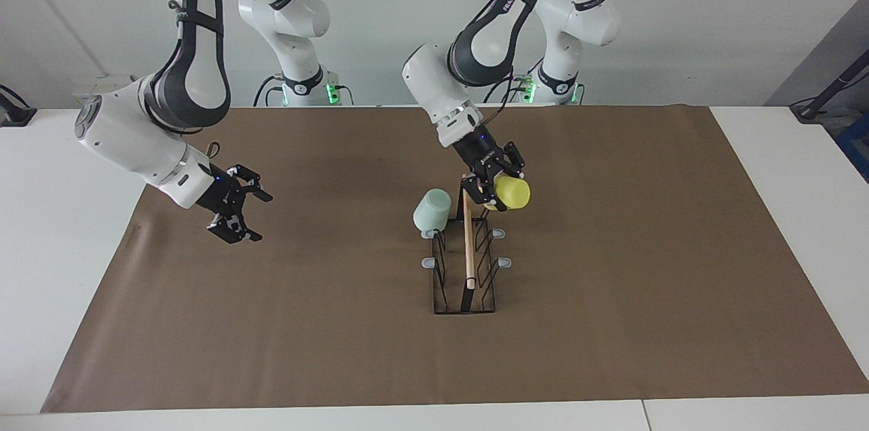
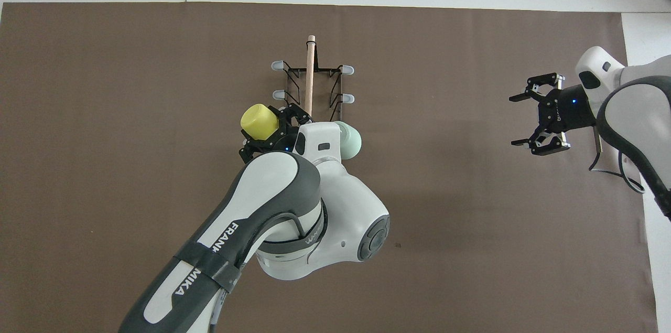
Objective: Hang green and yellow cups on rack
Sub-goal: 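Hang the yellow cup on a rack peg while the right gripper withdraws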
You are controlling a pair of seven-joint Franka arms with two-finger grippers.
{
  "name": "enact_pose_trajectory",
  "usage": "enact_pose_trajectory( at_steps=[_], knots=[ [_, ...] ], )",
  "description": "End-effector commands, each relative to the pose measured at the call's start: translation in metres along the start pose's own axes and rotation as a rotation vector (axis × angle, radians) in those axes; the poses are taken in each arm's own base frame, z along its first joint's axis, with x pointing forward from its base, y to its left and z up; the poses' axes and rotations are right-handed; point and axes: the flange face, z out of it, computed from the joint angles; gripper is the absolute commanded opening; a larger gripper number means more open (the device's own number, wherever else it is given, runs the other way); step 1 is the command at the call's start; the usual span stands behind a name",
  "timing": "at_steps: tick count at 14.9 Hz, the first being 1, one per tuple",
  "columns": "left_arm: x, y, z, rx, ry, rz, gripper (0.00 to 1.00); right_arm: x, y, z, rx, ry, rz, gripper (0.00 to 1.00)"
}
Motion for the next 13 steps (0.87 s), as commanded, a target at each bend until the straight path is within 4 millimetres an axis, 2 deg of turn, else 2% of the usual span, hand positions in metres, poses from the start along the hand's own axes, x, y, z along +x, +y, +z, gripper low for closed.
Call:
enact_pose_trajectory(
  at_steps=[1, 5, 7, 10, 11, 13],
  knots=[
    [-0.004, 0.002, -0.008, 0.008, 0.02, -0.019, 1.0, 0.03, -0.004, -0.017, 0.024, -0.117, 0.126, 1.0],
    [-0.006, 0.004, -0.017, 0.008, 0.01, -0.027, 1.0, 0.062, -0.022, -0.048, -0.036, -0.212, 0.266, 1.0],
    [0.002, 0.003, -0.024, 0.006, 0.013, -0.036, 1.0, 0.069, -0.028, -0.06, -0.068, -0.227, 0.367, 1.0],
    [0.038, 0.003, -0.035, 0.0, 0.002, -0.087, 1.0, 0.077, -0.032, -0.063, -0.085, -0.229, 0.475, 1.0],
    [0.056, 0.002, -0.038, 0.002, -0.02, -0.099, 1.0, 0.081, -0.032, -0.061, -0.084, -0.229, 0.509, 1.0],
    [0.096, -0.008, -0.029, 0.028, -0.102, -0.106, 1.0, 0.083, -0.036, -0.059, -0.072, -0.235, 0.591, 1.0]
  ],
)
